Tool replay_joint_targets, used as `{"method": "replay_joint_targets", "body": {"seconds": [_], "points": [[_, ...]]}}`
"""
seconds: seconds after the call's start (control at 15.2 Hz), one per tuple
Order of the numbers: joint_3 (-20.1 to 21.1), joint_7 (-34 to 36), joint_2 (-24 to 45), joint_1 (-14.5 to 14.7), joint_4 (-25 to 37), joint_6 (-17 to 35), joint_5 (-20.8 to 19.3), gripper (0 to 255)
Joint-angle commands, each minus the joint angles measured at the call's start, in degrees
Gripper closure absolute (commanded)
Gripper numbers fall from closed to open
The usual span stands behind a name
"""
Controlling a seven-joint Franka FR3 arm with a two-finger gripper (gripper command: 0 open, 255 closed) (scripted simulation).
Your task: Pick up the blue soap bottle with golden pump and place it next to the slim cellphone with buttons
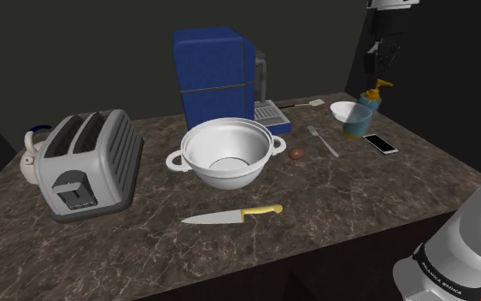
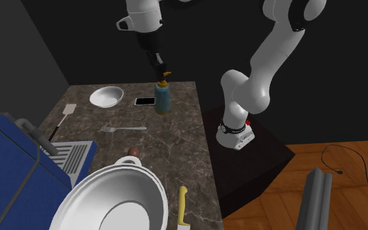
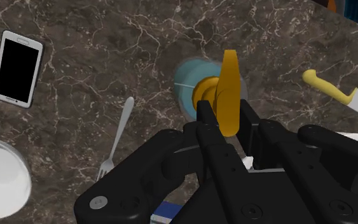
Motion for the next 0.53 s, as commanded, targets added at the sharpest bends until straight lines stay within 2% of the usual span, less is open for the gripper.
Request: {"method": "replay_joint_targets", "body": {"seconds": [0.0, 0.46], "points": [[-2.09, -2.62, 0.83, -0.78, -0.11, 1.10, -1.25, 255], [-9.88, -12.00, 7.00, -3.27, 2.09, 5.83, -4.44, 255]]}}
